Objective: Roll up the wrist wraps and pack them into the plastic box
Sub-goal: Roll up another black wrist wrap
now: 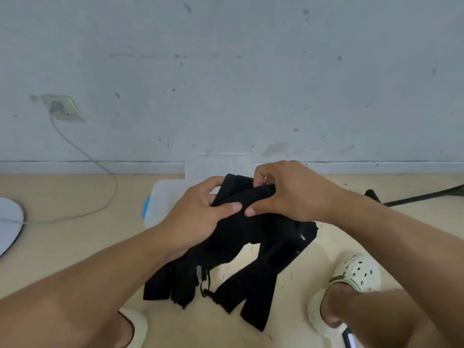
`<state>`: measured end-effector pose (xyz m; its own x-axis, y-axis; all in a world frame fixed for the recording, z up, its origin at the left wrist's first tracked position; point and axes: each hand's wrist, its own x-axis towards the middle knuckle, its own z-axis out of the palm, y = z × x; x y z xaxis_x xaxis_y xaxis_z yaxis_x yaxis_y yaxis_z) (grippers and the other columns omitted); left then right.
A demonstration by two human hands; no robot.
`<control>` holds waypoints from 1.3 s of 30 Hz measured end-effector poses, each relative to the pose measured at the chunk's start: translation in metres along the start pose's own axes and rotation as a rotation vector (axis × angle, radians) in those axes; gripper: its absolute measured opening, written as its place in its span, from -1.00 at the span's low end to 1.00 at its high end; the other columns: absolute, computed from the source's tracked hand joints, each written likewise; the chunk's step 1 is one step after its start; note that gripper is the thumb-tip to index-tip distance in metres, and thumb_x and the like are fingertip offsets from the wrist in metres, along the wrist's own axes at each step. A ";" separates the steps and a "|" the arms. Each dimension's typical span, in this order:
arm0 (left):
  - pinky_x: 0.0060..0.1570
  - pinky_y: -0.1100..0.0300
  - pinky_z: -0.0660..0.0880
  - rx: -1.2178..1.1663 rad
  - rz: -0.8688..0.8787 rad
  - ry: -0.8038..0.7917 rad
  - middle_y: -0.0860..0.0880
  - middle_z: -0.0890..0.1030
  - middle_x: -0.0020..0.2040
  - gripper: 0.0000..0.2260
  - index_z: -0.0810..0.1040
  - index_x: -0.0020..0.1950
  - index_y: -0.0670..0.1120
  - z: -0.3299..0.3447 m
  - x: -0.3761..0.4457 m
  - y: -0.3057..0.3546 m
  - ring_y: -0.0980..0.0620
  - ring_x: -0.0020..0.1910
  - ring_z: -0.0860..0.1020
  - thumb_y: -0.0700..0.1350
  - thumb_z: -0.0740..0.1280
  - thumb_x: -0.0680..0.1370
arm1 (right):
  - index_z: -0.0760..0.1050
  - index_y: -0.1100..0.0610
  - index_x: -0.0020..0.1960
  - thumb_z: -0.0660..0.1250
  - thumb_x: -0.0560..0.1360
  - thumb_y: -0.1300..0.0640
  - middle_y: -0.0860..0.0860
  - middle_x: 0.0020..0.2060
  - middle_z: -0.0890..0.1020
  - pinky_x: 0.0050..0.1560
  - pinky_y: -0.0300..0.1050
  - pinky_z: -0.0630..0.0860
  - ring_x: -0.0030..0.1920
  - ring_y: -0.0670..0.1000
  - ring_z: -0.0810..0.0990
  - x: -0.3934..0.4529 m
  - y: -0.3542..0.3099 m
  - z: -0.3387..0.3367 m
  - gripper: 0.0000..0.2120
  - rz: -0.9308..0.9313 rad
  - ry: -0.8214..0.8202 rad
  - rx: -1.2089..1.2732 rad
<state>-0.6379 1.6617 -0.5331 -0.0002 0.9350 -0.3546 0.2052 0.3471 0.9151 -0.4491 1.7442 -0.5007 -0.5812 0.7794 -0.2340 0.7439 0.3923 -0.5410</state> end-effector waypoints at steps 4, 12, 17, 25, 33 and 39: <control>0.08 0.03 0.64 0.047 -0.009 0.081 0.09 0.77 -0.02 -0.64 0.52 0.31 0.24 -0.007 0.009 -0.007 0.05 -0.06 0.75 -0.16 0.42 0.62 | 0.54 -0.03 -0.24 0.63 0.30 -0.19 -0.08 -0.36 0.66 -0.34 -0.26 0.40 -0.38 -0.17 0.57 0.009 0.021 -0.015 -0.65 0.138 -0.174 -0.099; -0.04 0.41 0.56 0.086 -0.048 0.253 0.13 0.69 0.11 -0.55 0.48 0.43 0.23 -0.023 0.026 -0.018 0.14 0.04 0.66 -0.20 0.39 0.63 | 0.73 -0.02 0.03 0.62 0.32 -0.18 -0.08 -0.12 0.74 0.15 -0.09 0.58 -0.04 -0.03 0.67 0.015 0.068 -0.026 -0.64 0.395 -0.402 -0.243; 0.02 0.43 0.31 0.176 -0.099 0.313 0.07 0.49 0.40 -0.60 0.53 0.43 0.17 -0.031 0.032 -0.020 0.11 0.24 0.44 -0.17 0.39 0.64 | 0.67 -0.02 -0.03 0.56 0.41 -0.16 -0.05 -0.07 0.70 0.10 -0.07 0.55 0.02 0.02 0.64 0.019 0.079 -0.015 -0.75 0.397 -0.431 -0.262; 0.22 0.17 0.46 0.173 -0.227 0.310 -0.02 0.59 0.31 -0.65 0.59 0.38 0.08 -0.038 0.029 -0.028 -0.03 0.26 0.55 -0.17 0.43 0.61 | 0.63 -0.03 -0.20 0.60 0.30 -0.27 -0.04 -0.27 0.68 -0.18 -0.11 0.47 -0.18 0.01 0.65 0.016 0.089 -0.027 -0.65 0.364 -0.169 -0.073; -0.05 0.04 0.60 -0.432 -0.454 0.221 -0.11 0.72 -0.05 -0.69 0.61 0.24 -0.19 -0.029 0.025 -0.010 -0.13 0.03 0.69 0.00 0.41 0.63 | 0.74 -0.10 -0.12 0.59 0.39 -0.11 -0.15 -0.27 0.73 -0.15 -0.25 0.59 -0.22 -0.15 0.69 0.010 0.043 -0.022 -0.87 0.071 -0.112 0.071; 0.29 0.00 0.51 -0.027 -0.317 0.256 -0.05 0.49 0.44 -0.24 -0.02 0.68 0.10 -0.013 0.026 -0.014 -0.08 0.30 0.54 -0.10 0.40 0.64 | 0.72 -0.17 -0.08 0.44 0.36 -0.42 -0.19 -0.17 0.72 0.04 -0.06 0.62 -0.12 -0.14 0.66 -0.007 0.008 0.005 -0.64 0.036 -0.247 -0.105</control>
<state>-0.6532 1.6817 -0.5526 -0.3032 0.7684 -0.5636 0.1304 0.6193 0.7742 -0.4410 1.7391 -0.5075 -0.6070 0.6560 -0.4485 0.7883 0.4253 -0.4447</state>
